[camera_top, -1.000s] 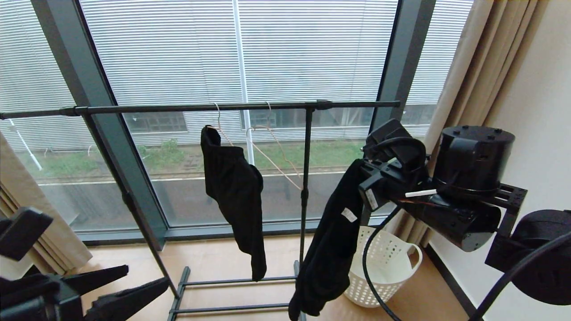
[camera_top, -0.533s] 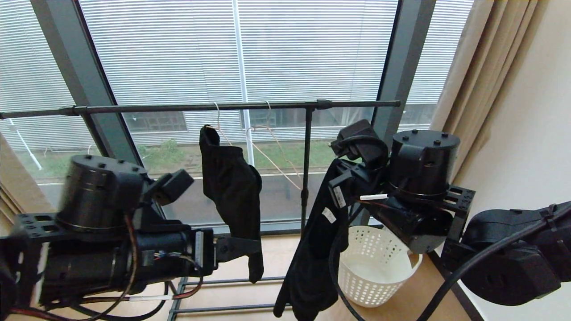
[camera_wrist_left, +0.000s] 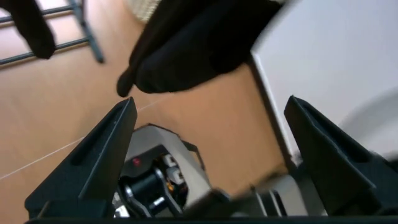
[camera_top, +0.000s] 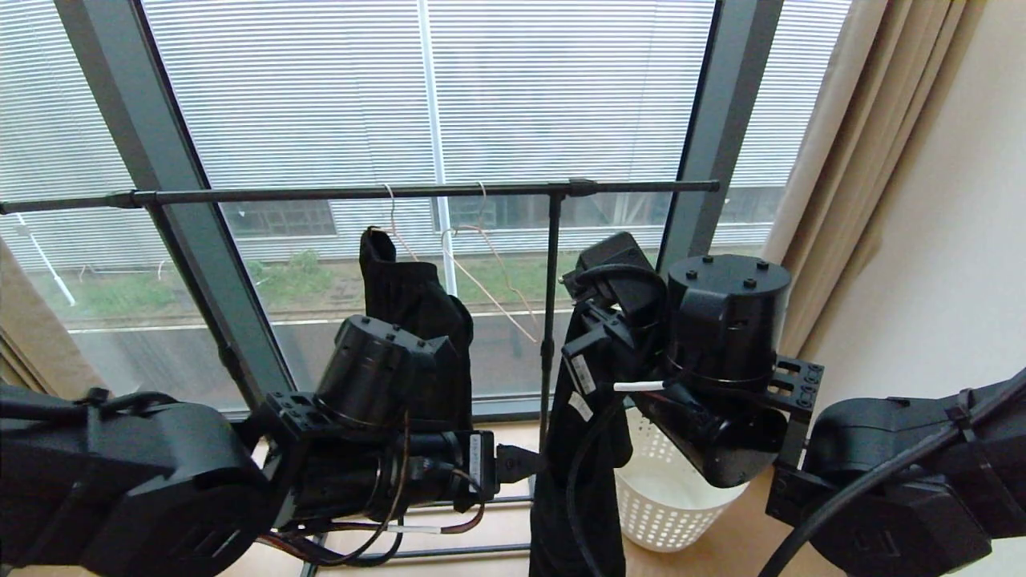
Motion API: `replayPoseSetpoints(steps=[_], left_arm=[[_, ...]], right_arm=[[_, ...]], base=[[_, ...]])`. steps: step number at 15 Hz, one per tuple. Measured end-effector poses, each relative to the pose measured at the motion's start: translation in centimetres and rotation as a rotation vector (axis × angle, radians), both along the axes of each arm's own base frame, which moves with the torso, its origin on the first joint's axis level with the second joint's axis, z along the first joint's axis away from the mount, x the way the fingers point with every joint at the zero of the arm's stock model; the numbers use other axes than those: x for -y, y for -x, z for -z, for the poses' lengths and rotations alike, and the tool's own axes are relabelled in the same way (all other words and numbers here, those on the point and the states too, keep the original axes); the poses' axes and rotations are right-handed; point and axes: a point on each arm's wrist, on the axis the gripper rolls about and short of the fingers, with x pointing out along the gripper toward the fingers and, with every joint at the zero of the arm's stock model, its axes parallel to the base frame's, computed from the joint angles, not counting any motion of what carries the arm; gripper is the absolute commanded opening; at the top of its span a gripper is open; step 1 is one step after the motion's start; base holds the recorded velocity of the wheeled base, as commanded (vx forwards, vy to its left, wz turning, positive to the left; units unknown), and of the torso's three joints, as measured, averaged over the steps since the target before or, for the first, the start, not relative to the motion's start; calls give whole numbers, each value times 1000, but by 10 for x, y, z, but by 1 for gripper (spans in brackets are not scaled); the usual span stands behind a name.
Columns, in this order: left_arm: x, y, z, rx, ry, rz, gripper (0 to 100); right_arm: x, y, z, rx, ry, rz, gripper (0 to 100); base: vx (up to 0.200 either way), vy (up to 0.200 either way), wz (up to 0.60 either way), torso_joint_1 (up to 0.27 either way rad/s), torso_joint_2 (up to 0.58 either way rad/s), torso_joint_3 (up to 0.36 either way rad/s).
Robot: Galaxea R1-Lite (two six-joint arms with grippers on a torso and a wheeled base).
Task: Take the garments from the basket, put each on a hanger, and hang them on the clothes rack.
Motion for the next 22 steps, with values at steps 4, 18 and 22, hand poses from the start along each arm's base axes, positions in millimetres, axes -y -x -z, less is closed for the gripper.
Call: replayPoseSetpoints(steps=[4, 18, 22], left_arm=[[20, -16, 21, -4, -27, -53, 100], [34, -52, 71, -10, -185, -198, 100], [34, -52, 72, -11, -188, -198, 0]], right_arm=[[-5, 10, 4, -9, 11, -19, 0], [1, 19, -4, 2, 0, -26, 0], [2, 18, -6, 7, -4, -21, 0]], base=[[0, 0, 0, 0, 0, 0], [0, 0, 0, 0, 0, 0], [0, 0, 0, 0, 0, 0]])
